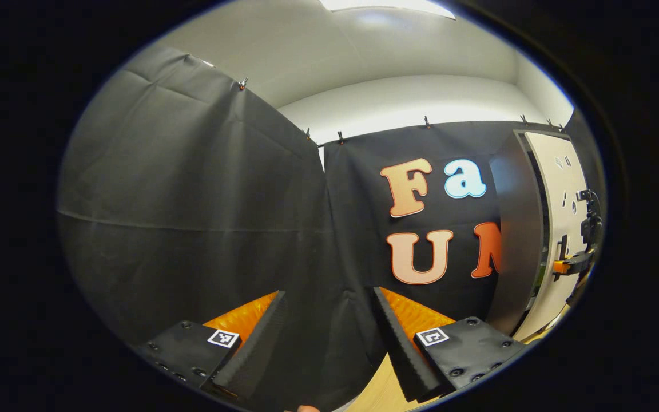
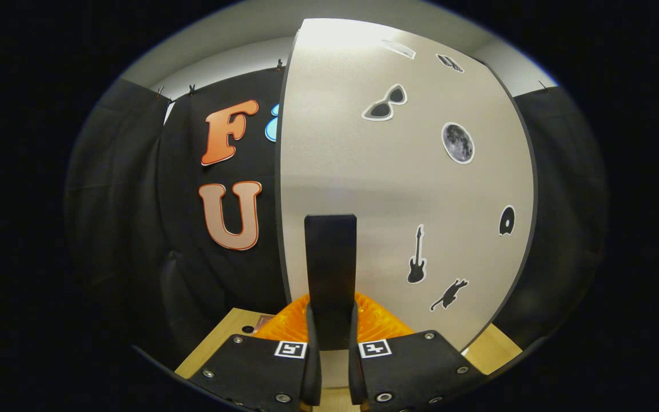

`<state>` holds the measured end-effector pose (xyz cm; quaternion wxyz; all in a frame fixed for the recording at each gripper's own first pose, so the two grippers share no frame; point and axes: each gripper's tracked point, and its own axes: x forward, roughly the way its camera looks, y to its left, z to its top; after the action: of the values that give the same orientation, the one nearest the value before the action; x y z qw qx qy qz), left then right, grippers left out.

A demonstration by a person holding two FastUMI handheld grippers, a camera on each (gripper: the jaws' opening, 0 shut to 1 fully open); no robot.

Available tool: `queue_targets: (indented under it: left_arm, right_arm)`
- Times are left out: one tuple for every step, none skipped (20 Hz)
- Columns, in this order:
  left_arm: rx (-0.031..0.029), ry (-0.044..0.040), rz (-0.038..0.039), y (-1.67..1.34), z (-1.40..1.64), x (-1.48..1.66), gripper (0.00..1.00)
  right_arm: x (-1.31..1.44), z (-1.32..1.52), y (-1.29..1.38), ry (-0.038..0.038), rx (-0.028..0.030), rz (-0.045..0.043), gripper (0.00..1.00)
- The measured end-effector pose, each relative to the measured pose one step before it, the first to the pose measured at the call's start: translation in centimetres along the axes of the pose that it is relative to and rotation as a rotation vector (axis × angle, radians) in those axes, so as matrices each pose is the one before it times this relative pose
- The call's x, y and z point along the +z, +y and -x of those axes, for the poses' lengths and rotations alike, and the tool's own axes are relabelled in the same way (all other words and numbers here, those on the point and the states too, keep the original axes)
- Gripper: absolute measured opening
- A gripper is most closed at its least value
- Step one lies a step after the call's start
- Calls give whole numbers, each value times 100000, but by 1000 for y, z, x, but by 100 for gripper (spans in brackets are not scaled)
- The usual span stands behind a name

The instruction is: Open the cabinet door with the right hand, grasp the bottle in the cabinet with the left hand and place it on the coaster, then close the cabinet door with the right hand.

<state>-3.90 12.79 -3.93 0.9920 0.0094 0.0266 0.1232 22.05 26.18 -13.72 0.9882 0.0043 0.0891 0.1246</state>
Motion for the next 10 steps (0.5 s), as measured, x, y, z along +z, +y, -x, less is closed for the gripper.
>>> queue_targets:
  left_arm:
    - [-370, 232, 552, -117, 91, -47, 94]
    - [-423, 324, 424, -141, 94, -46, 96]
    - [-355, 186, 223, -170, 16, -68, 96]
    - [-319, 115, 86, -137, 33, -135, 94]
    - [-287, -93, 114, -98, 147, 45, 94]
    - [-389, -153, 170, -153, 165, 114, 94]
    - [-385, -290, 126, -143, 141, 176, 94]
    - [-233, -240, -16, -57, 182, 13, 94]
    - [-66, -212, -104, -79, 106, 116, 94]
    - [-156, -89, -35, -39, 83, 47, 94]
  right_arm:
    - [13, 252, -226, -72, -156, 370, 19]
    - [-4, 314, -66, 35, 142, -226, 19]
    - [113, 359, -7, 15, 161, -55, 19]
    - [-8, 438, -89, -119, 217, 119, 19]
    - [-5, 357, -136, -324, 270, 65, 19]
    - [-14, 249, -143, -478, 165, 279, 19]
    - [-86, 254, -154, -343, 174, -813, 19]
    - [-13, 258, -101, -491, 200, -348, 16]
    - [32, 351, -139, -295, -132, -158, 16]
    - [-103, 242, -172, 306, -265, 391, 16]
